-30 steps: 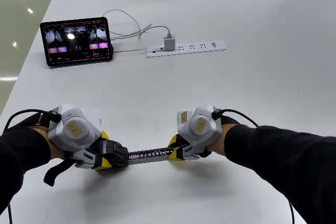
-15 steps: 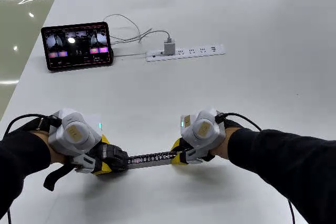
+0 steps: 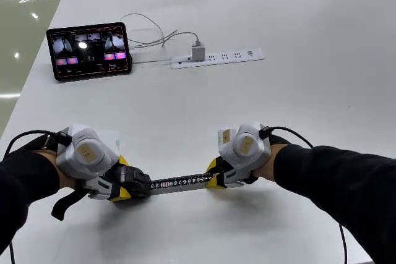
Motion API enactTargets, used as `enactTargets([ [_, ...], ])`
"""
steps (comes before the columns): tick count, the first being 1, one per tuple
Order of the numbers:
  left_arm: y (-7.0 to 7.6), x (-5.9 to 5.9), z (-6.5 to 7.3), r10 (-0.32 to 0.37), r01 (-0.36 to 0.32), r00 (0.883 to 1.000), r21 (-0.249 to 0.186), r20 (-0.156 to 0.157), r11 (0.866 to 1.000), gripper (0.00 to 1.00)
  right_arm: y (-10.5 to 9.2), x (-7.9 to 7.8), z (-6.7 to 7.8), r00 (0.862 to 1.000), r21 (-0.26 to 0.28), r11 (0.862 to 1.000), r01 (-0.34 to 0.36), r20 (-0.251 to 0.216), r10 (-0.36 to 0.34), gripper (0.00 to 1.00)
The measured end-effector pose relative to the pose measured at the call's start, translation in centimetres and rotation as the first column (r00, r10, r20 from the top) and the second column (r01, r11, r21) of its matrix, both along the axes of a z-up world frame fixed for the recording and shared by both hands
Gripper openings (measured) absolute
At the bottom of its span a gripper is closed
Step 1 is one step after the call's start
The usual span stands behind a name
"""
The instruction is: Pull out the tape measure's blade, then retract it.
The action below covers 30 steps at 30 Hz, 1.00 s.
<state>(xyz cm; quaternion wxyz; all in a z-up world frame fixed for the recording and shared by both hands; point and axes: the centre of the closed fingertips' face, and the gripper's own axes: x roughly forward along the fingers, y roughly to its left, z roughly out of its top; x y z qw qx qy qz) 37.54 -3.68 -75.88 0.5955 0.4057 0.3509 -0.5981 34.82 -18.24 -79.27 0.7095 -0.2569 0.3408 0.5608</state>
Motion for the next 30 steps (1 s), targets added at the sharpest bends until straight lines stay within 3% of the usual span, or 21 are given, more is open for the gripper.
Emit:
enactTargets([
  [30,-0.1,-0.3,0.3,0.003,-0.003,1.000,-0.001,0.001,1.000,0.30,-2.2,-0.5,0.1,1.000,-0.007,1.000,0.009,-0.002,-0.009,0.09],
])
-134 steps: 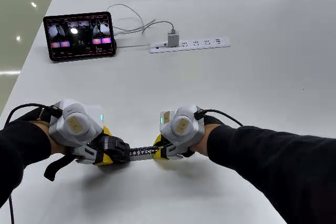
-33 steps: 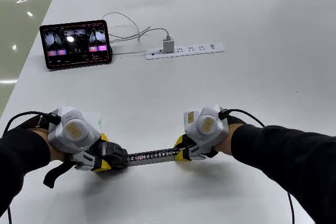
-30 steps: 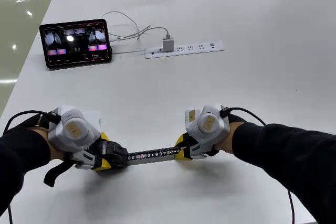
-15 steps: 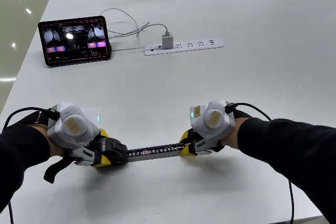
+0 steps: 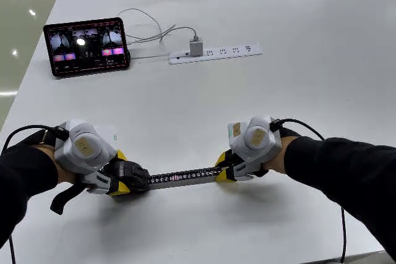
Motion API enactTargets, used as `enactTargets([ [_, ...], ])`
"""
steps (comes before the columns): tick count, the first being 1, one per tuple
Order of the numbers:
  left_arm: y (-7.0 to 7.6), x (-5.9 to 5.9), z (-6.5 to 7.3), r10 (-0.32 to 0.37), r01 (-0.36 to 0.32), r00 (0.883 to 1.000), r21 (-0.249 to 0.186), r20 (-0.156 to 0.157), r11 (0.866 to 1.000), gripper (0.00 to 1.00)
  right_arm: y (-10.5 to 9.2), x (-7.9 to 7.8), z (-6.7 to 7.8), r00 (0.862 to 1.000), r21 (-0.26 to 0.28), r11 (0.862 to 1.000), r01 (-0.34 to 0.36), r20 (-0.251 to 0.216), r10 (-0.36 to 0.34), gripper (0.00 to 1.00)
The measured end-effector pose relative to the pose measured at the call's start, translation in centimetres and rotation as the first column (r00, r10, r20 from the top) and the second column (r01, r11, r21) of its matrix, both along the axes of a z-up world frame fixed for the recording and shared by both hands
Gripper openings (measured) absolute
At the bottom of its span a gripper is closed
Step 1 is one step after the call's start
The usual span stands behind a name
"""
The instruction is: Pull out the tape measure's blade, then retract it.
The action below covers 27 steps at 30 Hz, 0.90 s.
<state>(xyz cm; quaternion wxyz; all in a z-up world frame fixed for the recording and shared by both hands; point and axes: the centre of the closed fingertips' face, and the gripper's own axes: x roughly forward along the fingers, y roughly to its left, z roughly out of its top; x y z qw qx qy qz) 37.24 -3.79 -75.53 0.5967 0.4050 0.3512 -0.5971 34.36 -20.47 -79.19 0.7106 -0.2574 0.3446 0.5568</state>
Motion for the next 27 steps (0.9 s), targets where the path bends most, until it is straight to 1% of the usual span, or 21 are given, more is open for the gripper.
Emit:
enactTargets([
  [27,0.0,0.0,-0.1,0.004,-0.004,1.000,-0.002,0.002,1.000,0.30,-1.5,-0.3,0.0,1.000,0.000,1.000,0.009,0.002,-0.009,0.09],
])
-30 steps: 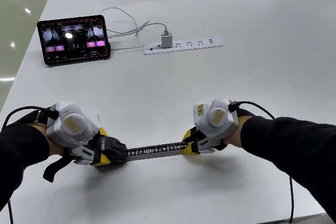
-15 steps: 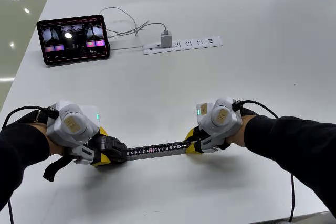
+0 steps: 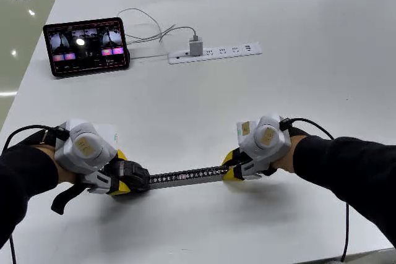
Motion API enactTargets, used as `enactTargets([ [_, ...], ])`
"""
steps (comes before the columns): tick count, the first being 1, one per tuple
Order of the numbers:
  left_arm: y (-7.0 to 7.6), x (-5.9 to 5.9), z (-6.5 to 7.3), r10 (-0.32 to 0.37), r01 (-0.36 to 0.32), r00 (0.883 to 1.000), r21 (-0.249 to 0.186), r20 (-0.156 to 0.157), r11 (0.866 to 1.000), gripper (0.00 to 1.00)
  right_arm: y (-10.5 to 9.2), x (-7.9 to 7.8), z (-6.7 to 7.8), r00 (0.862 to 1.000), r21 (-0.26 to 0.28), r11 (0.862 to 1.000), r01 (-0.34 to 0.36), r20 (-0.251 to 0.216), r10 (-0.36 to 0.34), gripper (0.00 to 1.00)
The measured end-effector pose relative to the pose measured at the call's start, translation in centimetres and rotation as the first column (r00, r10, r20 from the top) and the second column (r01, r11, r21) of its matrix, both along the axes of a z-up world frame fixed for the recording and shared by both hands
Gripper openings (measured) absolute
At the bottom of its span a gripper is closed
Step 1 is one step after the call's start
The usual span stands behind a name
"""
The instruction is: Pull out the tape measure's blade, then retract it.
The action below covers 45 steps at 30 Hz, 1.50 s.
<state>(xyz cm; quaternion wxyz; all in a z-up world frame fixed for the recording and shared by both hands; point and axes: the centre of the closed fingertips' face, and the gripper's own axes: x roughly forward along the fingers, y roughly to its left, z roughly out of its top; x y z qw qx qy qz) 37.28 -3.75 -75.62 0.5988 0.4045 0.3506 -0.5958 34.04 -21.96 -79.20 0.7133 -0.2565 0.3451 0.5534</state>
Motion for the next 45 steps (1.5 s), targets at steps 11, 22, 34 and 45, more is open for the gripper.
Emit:
enactTargets([
  [11,0.1,0.1,-0.1,0.002,-0.002,1.000,0.001,0.000,1.000,0.30,-0.6,-0.1,0.1,1.000,0.001,1.000,0.007,-0.004,-0.007,0.09],
  [22,0.1,0.2,-0.3,0.001,-0.001,1.000,0.002,0.000,1.000,0.30,-1.4,-0.1,0.0,1.000,-0.002,1.000,0.012,-0.009,-0.012,0.09],
  [34,0.1,0.2,-0.3,0.001,-0.001,1.000,0.004,0.001,1.000,0.30,-2.5,-0.2,0.1,0.999,-0.004,1.000,0.028,-0.015,-0.028,0.09],
  [45,0.1,0.2,-0.3,0.002,-0.002,1.000,0.004,0.001,1.000,0.30,-3.2,-0.2,0.0,0.999,-0.007,0.999,0.037,-0.018,-0.037,0.09],
])
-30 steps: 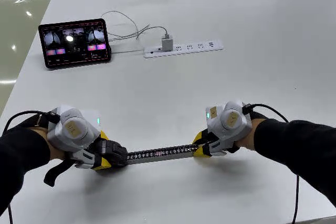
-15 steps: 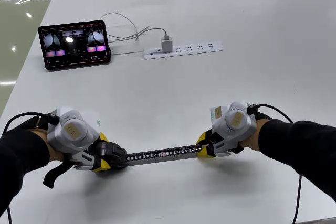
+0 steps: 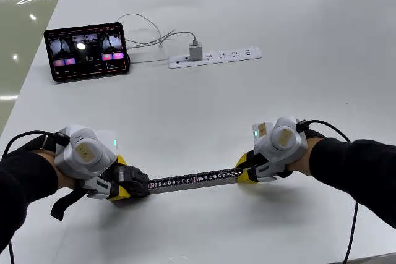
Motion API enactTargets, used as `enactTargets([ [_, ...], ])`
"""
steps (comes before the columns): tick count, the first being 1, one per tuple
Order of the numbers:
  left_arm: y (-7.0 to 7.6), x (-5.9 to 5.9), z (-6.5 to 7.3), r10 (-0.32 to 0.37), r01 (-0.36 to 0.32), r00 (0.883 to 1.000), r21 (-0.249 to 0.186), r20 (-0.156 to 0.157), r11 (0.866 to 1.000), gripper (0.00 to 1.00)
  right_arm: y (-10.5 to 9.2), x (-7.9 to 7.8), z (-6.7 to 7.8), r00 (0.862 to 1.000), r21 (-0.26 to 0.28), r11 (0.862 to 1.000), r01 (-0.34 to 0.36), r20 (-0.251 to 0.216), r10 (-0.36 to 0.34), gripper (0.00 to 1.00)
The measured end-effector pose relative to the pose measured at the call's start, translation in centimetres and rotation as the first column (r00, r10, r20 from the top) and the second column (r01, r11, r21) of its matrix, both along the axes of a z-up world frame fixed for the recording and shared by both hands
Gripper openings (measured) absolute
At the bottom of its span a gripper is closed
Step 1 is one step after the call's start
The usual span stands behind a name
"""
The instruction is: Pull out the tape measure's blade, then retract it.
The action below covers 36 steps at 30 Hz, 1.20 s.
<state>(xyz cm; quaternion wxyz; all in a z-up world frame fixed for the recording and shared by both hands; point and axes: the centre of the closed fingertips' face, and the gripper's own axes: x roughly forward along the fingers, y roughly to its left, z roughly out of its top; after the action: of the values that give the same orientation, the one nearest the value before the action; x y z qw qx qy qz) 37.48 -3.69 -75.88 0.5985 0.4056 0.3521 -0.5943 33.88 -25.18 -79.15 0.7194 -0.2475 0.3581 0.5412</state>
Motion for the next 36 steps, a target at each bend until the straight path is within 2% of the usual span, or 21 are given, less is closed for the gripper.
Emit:
enactTargets([
  [36,-0.1,-0.3,0.2,0.001,-0.001,1.000,0.006,0.002,1.000,0.30,-2.7,-0.4,0.0,0.999,-0.005,0.999,0.032,-0.009,-0.032,0.08],
])
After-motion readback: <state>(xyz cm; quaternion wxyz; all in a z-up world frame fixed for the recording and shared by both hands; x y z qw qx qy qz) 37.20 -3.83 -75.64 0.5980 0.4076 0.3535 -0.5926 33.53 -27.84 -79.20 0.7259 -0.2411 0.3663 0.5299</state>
